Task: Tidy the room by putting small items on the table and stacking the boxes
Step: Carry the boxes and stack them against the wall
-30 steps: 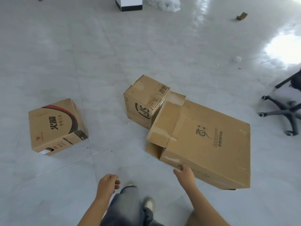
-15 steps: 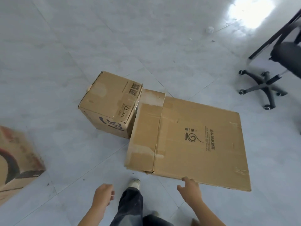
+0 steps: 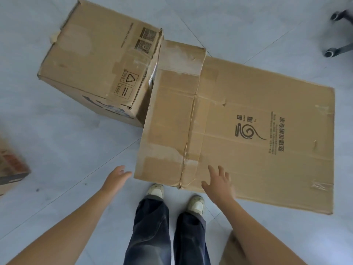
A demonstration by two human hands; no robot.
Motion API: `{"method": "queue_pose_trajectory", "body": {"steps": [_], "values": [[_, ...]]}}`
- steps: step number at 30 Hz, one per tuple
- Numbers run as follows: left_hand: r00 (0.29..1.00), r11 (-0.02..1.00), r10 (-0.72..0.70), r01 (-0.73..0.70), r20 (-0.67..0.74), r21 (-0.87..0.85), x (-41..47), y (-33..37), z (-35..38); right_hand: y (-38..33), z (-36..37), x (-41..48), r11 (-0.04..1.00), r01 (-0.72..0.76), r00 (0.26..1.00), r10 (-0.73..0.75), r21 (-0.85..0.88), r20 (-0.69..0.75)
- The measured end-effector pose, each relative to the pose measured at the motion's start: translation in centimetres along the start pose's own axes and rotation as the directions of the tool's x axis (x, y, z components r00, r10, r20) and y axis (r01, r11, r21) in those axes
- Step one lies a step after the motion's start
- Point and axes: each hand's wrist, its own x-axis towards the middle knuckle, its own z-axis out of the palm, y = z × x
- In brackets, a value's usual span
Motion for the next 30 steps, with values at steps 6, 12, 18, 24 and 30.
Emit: {"method": "queue_pose_trajectory", "body": {"steps": [6, 12, 18, 24, 30], "values": [[0.991, 0.968, -0.092, 0.112, 0.098, -0.225, 3.9, 1.0, 1.6, 1.9, 1.7, 2.1, 0.995, 0.064, 0.991, -0.055, -0.076, 0.119], [0.993, 0.969, -0.107, 0.116, 0.050, -0.217, 4.2, 2.5, 3.4, 2.8, 2.4, 2.3, 0.998, 0.055, 0.986, -0.050, -0.025, 0.158], [0.996, 0.966, 0.031, -0.009, 0.079, -0.259, -0.3, 4.3, 1.9, 2.1, -0.2, 0.4, 0.998, 0.030, 0.994, -0.035, 0.049, 0.105], [0.981, 0.973, 0.191, -0.191, -0.016, -0.126, -7.1, 7.0, 2.8, 1.5, -6.2, -3.1, 0.990, 0.104, 0.995, -0.102, 0.091, -0.018], [0.895, 0.891, 0.446, -0.445, 0.005, 0.094, -17.4, 11.8, 6.4, 3.0, -11.8, -10.0, 0.944, 0.136, 0.990, -0.115, 0.301, -0.086]]}}
